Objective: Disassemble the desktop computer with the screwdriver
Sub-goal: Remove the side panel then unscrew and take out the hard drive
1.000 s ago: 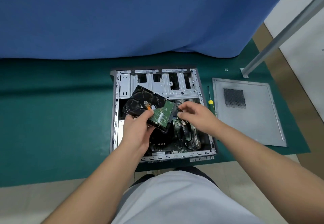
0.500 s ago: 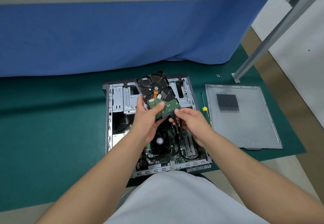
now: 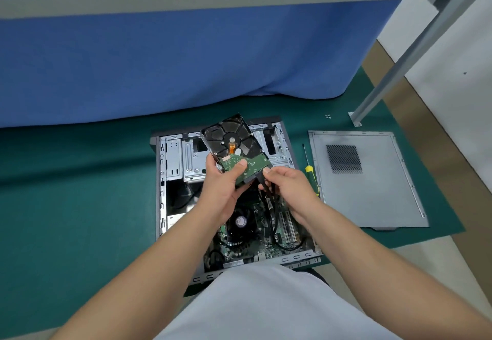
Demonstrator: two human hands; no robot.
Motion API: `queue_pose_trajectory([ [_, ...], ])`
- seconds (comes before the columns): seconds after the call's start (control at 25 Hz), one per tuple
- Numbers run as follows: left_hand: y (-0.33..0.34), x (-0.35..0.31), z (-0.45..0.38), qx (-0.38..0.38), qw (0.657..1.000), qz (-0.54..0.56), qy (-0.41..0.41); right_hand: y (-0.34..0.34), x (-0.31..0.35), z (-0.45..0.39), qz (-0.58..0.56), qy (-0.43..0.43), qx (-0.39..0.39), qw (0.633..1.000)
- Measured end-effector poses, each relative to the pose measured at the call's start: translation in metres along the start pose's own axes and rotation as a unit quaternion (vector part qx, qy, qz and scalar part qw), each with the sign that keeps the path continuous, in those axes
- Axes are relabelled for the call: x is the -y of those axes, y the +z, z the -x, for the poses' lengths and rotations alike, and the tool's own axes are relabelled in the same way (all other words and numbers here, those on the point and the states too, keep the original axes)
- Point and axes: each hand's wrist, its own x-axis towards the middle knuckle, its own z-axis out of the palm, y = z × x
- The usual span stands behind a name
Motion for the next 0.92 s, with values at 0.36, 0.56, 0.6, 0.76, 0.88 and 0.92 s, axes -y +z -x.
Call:
queue_pose_trajectory([
  [0.36,0.002,0.006,-0.002,-0.013,1.000,0.008,0.018,0.009,0.002,0.000,-0.047,0.036,-0.017,0.998],
  [0.56,-0.002,-0.006,-0.009,0.015,1.000,-0.016,-0.013,-0.004,0.006,-0.003,-0.021,0.034,0.016,0.999],
  [0.6,0.005,0.000,-0.007,0.001,1.000,-0.017,0.000,0.001,0.006,-0.003,-0.046,0.038,0.001,0.998],
  [0.76,0.011,0.004,-0.009,-0.006,1.000,-0.005,0.013,0.002,0.009,-0.004,-0.062,0.038,-0.038,0.997],
  [0.88,0.006,-0.004,-0.013,0.023,1.000,-0.005,-0.010,-0.007,0.013,-0.005,-0.036,0.034,-0.011,0.999],
  [0.92,0.009,-0.001,-0.012,0.018,1.000,-0.004,-0.004,-0.006,0.013,-0.005,-0.044,0.032,-0.016,0.998],
])
